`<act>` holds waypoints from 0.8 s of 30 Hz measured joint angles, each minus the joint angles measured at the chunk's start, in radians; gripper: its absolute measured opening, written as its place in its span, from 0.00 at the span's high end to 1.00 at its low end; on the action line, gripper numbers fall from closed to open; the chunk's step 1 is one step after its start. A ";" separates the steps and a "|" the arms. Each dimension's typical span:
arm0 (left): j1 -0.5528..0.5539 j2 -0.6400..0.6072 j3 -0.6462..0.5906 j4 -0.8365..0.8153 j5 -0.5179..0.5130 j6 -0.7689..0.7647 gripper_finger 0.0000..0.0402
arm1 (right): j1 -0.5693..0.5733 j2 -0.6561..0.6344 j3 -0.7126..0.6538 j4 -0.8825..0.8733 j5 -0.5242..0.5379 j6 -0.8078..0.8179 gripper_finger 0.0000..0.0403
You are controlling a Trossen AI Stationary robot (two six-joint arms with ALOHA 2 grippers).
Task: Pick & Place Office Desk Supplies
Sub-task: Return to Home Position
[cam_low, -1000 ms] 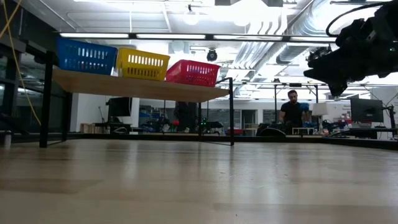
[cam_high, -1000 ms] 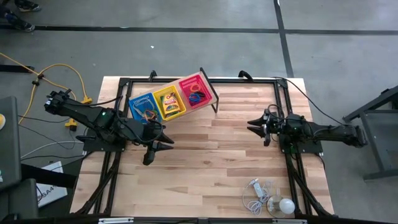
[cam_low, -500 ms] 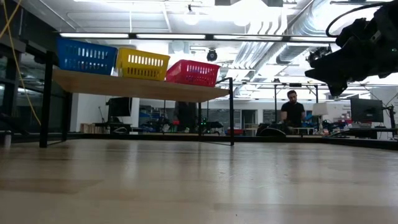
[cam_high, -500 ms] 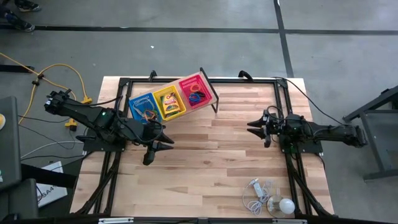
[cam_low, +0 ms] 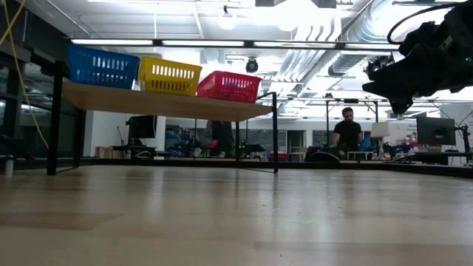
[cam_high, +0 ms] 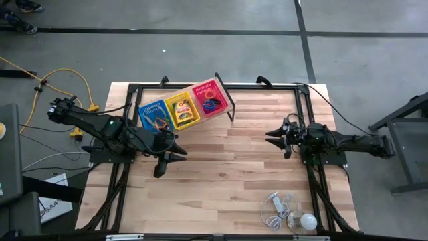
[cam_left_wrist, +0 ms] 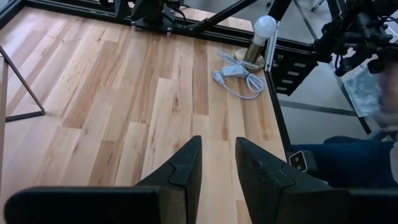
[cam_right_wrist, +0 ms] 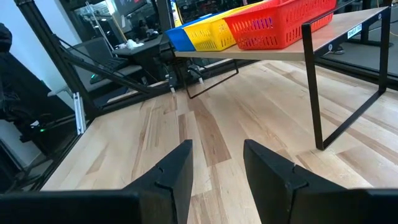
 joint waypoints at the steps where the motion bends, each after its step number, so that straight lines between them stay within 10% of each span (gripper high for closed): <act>1: 0.000 0.000 0.000 0.000 0.000 0.000 0.77 | 0.000 0.000 0.000 0.000 0.000 0.000 0.68; 24: 0.000 -0.006 0.000 -0.004 0.044 0.024 0.77 | 0.000 0.000 -0.001 0.000 0.000 0.000 0.68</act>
